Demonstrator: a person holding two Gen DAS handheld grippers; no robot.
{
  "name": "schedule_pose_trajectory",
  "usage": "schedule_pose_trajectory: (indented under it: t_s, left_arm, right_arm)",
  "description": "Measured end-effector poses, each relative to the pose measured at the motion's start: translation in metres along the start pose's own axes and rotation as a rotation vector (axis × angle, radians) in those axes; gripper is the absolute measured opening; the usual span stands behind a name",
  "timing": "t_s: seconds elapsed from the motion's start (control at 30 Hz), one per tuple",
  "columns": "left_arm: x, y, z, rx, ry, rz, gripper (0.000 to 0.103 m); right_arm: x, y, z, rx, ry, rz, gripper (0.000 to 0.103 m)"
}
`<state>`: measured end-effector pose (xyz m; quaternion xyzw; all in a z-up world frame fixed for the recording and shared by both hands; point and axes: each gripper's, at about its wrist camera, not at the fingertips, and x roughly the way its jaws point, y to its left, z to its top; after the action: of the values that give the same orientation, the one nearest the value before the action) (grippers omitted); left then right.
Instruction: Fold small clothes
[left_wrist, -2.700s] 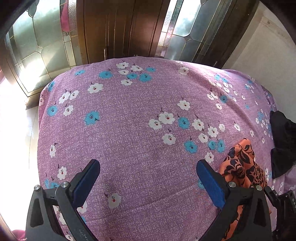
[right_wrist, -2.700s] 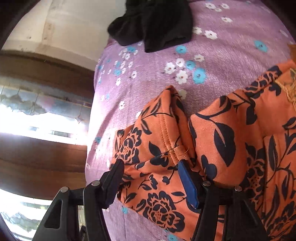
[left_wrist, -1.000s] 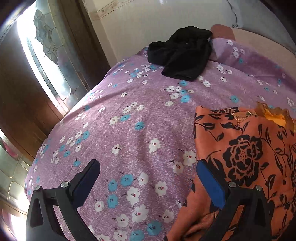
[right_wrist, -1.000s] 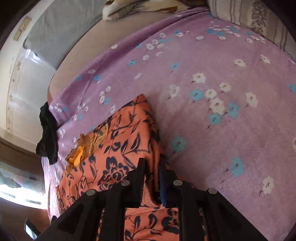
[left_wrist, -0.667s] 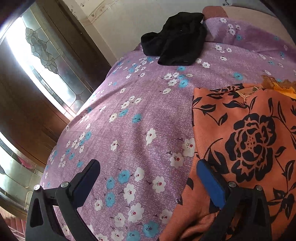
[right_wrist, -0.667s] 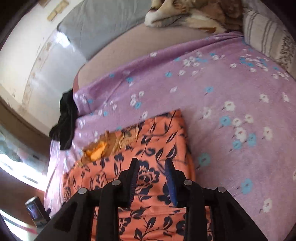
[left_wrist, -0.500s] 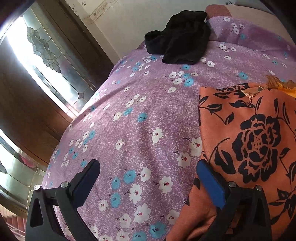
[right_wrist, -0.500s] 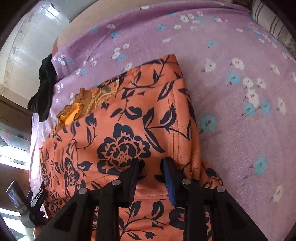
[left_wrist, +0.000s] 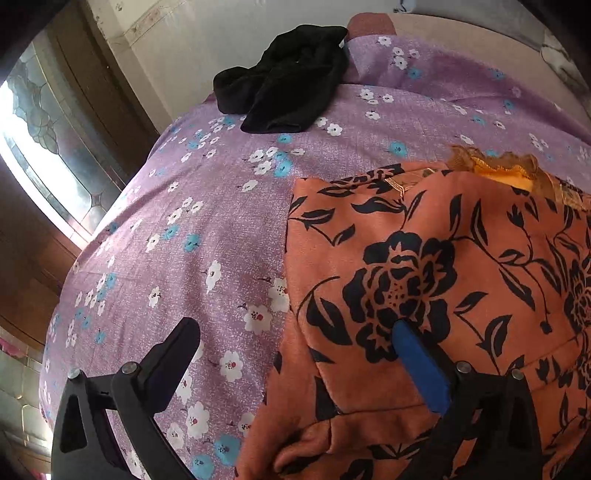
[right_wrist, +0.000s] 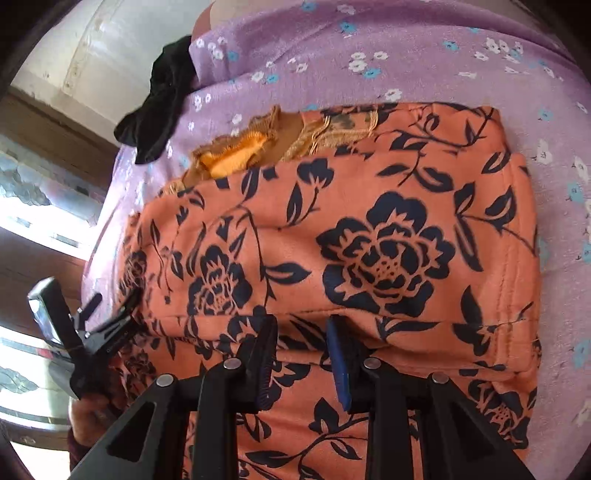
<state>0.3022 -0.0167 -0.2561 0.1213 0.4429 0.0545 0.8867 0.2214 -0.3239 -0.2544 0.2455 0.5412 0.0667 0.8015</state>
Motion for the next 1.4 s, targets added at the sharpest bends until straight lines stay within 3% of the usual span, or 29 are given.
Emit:
schedule_pose_trajectory:
  t_s: [0.07,0.13,0.2,0.27,0.3,0.37,0.47,0.53,0.63,0.73,0.8,0.87,1.0,1.17,1.4]
  left_arm:
    - [-0.001,0.007,0.002,-0.042,-0.013,0.008,0.103]
    - [0.002,0.012,0.004,-0.068,-0.006,0.012,0.103]
    - [0.011,0.016,0.004,-0.082,0.028,0.043,0.103]
    - [0.014,0.019,0.003,-0.103,0.044,0.019,0.103]
    - [0.013,0.02,0.003,-0.103,0.044,0.019,0.103]
    - [0.006,0.018,0.004,-0.091,0.031,0.023,0.103]
    - [-0.013,0.019,0.006,-0.086,-0.044,0.022,0.103]
    - [-0.017,0.015,0.004,-0.056,-0.052,0.026,0.103]
    - [0.007,0.002,-0.006,0.024,0.074,0.032,0.103]
    - [-0.004,0.012,-0.006,-0.022,0.061,0.005,0.103]
    - [-0.017,0.023,-0.008,-0.053,0.034,-0.036,0.103]
    - [-0.028,0.038,-0.017,-0.082,0.025,-0.042,0.103]
    - [-0.049,0.073,-0.043,-0.137,0.024,-0.066,0.103]
    - [-0.075,0.108,-0.089,-0.123,0.012,-0.065,0.103]
    - [-0.1,0.129,-0.159,-0.165,0.149,-0.247,0.103]
  right_arm:
    - [-0.022,-0.018,0.014,0.034,-0.131,-0.01,0.031]
    - [-0.037,-0.04,0.023,0.097,-0.248,-0.087,0.031]
    - [-0.034,-0.068,0.027,0.173,-0.297,-0.132,0.037]
    - [-0.014,-0.093,0.031,0.231,-0.223,-0.121,0.038]
    - [-0.017,-0.092,0.029,0.227,-0.253,-0.116,0.038]
    - [-0.025,-0.077,0.032,0.201,-0.238,-0.143,0.039]
    - [-0.031,-0.047,0.025,0.127,-0.225,-0.029,0.039]
    - [-0.026,-0.025,0.016,0.052,-0.19,-0.004,0.049]
    - [0.01,0.003,-0.001,-0.037,-0.082,-0.073,0.055]
    - [0.015,0.019,-0.014,-0.123,-0.103,-0.182,0.054]
    - [0.0,0.021,-0.02,-0.096,-0.116,-0.153,0.054]
    - [-0.02,0.02,-0.031,-0.073,-0.137,-0.082,0.054]
    - [-0.052,0.01,-0.06,-0.034,-0.163,-0.06,0.056]
    - [-0.085,-0.022,-0.117,0.022,-0.156,-0.057,0.057]
    - [-0.122,-0.066,-0.184,0.075,-0.156,-0.112,0.057]
